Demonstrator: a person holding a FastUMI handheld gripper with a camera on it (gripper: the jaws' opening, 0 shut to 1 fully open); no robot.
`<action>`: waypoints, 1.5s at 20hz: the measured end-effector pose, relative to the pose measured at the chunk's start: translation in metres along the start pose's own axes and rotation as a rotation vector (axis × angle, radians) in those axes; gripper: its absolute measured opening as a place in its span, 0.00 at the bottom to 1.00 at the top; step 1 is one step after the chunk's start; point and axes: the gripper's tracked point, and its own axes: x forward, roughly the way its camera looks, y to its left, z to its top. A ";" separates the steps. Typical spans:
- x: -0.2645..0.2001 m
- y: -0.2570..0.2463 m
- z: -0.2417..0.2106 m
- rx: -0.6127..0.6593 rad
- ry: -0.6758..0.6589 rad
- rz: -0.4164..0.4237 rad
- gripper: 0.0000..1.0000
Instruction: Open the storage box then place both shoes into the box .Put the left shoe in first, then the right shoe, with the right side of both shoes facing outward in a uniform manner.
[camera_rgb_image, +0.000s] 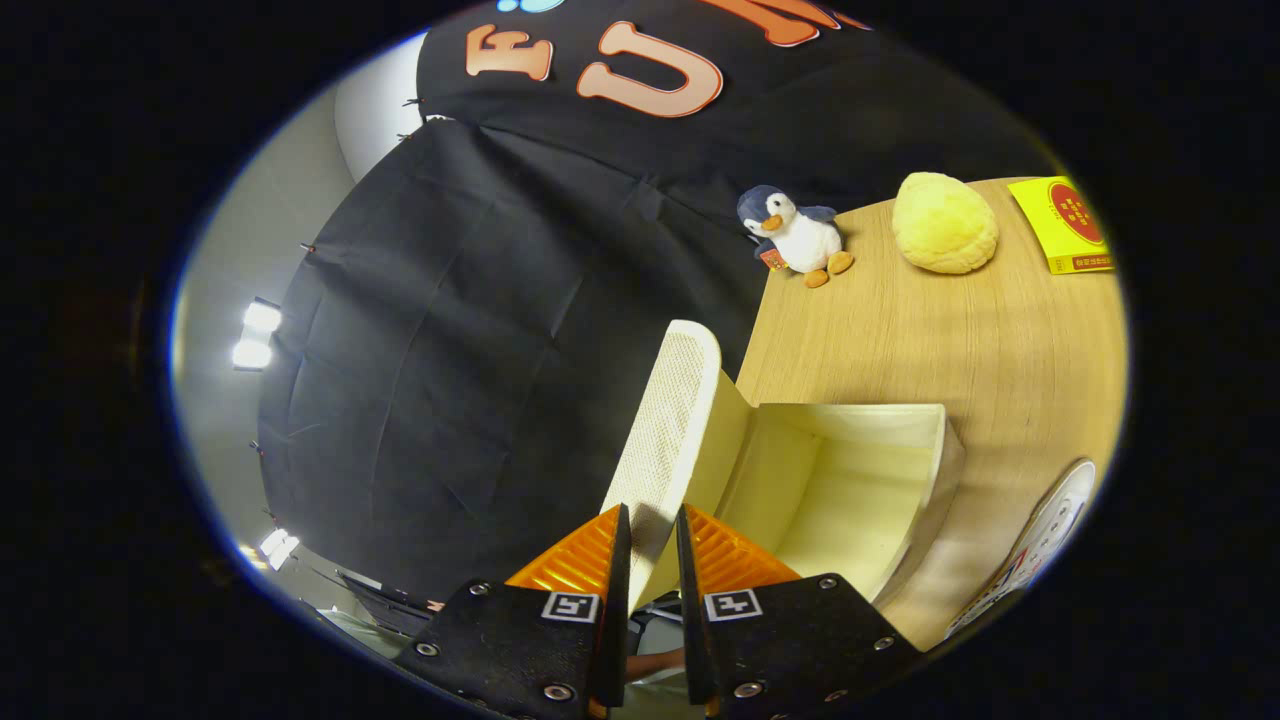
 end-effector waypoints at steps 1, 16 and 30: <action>0.004 0.004 0.002 -0.006 -0.001 0.001 0.24; 0.069 0.031 0.003 -0.133 0.011 -0.055 0.54; 0.070 0.055 -0.001 -0.059 -0.006 0.043 0.71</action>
